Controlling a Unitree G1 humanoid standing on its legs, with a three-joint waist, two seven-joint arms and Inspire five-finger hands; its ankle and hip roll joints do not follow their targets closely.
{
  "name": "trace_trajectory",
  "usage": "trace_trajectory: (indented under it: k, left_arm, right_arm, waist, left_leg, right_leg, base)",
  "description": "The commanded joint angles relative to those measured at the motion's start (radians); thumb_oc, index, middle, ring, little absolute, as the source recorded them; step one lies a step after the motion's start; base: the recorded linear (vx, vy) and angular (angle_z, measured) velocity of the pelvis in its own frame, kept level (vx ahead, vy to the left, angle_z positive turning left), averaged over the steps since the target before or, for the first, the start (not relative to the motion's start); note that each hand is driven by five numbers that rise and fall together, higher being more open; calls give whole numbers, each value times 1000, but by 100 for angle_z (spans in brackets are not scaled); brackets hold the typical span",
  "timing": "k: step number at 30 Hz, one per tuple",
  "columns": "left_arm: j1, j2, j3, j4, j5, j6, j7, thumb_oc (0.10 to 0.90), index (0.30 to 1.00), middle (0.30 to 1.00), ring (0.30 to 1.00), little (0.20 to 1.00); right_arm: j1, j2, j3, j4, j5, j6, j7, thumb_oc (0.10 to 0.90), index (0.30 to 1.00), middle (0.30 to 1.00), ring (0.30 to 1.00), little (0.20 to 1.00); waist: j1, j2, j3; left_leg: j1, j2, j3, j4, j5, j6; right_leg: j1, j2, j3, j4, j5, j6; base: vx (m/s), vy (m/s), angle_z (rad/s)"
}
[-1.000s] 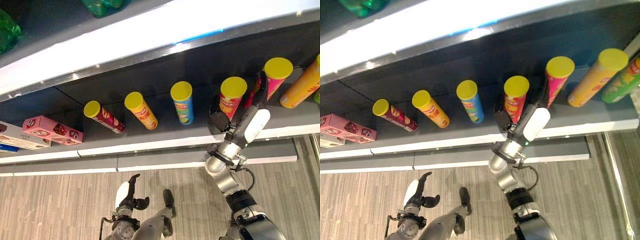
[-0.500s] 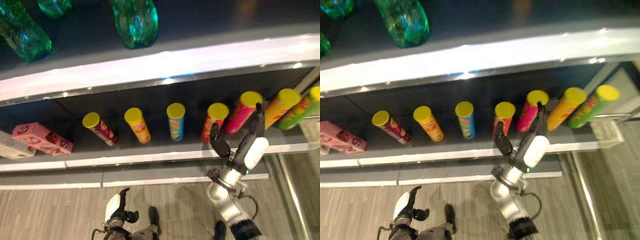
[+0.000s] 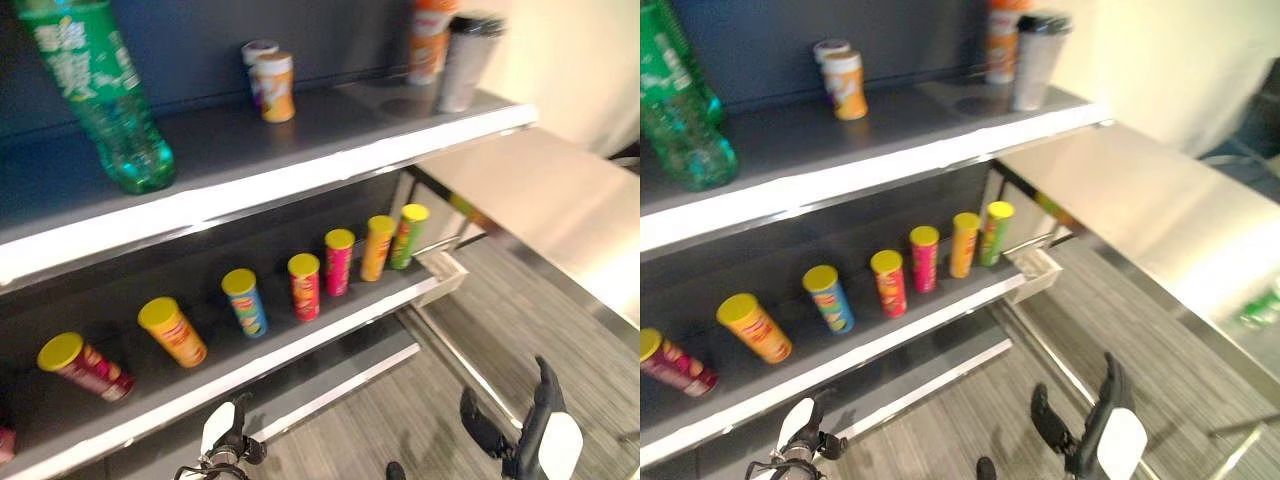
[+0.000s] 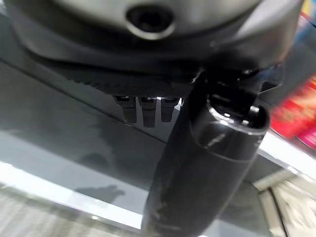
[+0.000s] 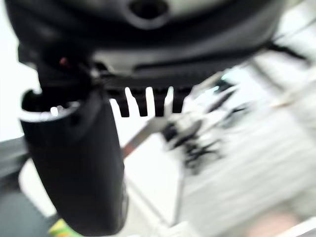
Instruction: Put the goods on the table back onto the shelves and tidy them up.
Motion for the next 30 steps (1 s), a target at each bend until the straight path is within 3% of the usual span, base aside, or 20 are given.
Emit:
trace_trajectory:
  k: [1,5,7,10,16,18,19,20,26,29,30]
  left_arm:
    - [-20,11,34,-20,18,-27,9,800,900,900,900,900]
    - [-29,-1,28,-9,21,-25,-2,800,900,900,900,900]
    - [-32,3,33,6,24,-24,-15,800,900,900,900,900]
    - [-32,15,45,9,14,-23,-19,800,900,900,900,900]
    - [-62,49,-21,-39,34,-47,-108,800,900,900,900,900]
    - [-89,63,-49,-72,46,-55,-136,800,900,900,900,900]
    - [-110,86,-86,-119,67,-68,-176,800,900,900,900,900]
    - [-114,93,-98,-136,68,-74,-194,800,900,900,900,900]
    - [-117,100,-112,-186,31,-78,-239,800,900,900,900,900]
    - [-131,111,-138,-267,3,-95,-274,800,900,900,900,900]
    - [-146,120,-158,-315,-17,-103,-297,800,900,900,900,900]
  right_arm:
    - [-150,-27,2,-74,8,-95,43,800,900,900,900,900]
    - [-170,-39,88,-13,40,-114,137,800,900,900,900,900]
    - [-191,-72,146,33,28,-107,213,800,900,900,900,900]
    - [-195,-97,142,39,34,-98,254,800,900,900,900,900]
    - [-192,-160,116,16,41,-78,339,800,900,900,900,900]
    - [-182,-195,135,-9,26,-73,398,800,900,900,900,900]
    - [-152,-268,168,-61,15,-87,508,800,900,900,900,900]
    - [-136,-286,170,-61,24,-85,530,800,900,900,900,900]
    - [-69,-268,201,79,-60,-53,567,800,900,900,900,900]
    - [-51,-228,212,238,-83,-20,568,800,900,900,900,900]
    - [-50,-184,213,366,-77,6,562,800,900,900,900,900]
  waist:
    - [52,20,24]
    - [71,14,28]
    - [103,5,31]
    - [123,-4,33]
    - [121,-5,42]
    - [115,-4,47]
    - [111,-9,52]
    - [108,-9,53]
    - [90,-4,56]
    - [82,1,61]
    - [80,4,65]
  left_leg:
    - [41,24,-79,71,-109,7]
    - [22,29,-94,76,-104,3]
    - [6,31,-111,75,-97,0]
    - [-6,33,-129,73,-90,-4]
    - [-19,36,-143,65,-74,-11]
    - [-18,39,-142,61,-71,-13]
    - [-21,45,-143,61,-68,-17]
    - [-23,48,-142,61,-67,-18]
    - [-24,56,-136,64,-64,-24]
    - [-28,59,-136,65,-61,-26]
    - [-31,59,-138,65,-58,-27]
  right_leg:
    - [36,34,5,-17,185,5]
    - [39,30,-13,-30,178,5]
    - [43,26,-31,-39,163,5]
    - [46,21,-51,-38,157,5]
    - [44,20,-64,-26,149,5]
    - [45,22,-66,-26,144,5]
    - [44,24,-68,-27,138,5]
    - [44,25,-69,-28,137,5]
    - [42,34,-65,-35,123,5]
    - [40,35,-65,-38,124,5]
    - [38,35,-66,-39,125,5]
  base:
    - [-2,-7,-22]
    - [-36,-38,-7]
    - [-37,-45,18]
    - [-18,-46,35]
    - [-17,-43,20]
    - [-20,-51,1]
    - [-18,-65,0]
    - [-22,-81,1]
    - [0,-37,-3]
    - [-12,-38,-6]
    - [-23,-34,-8]
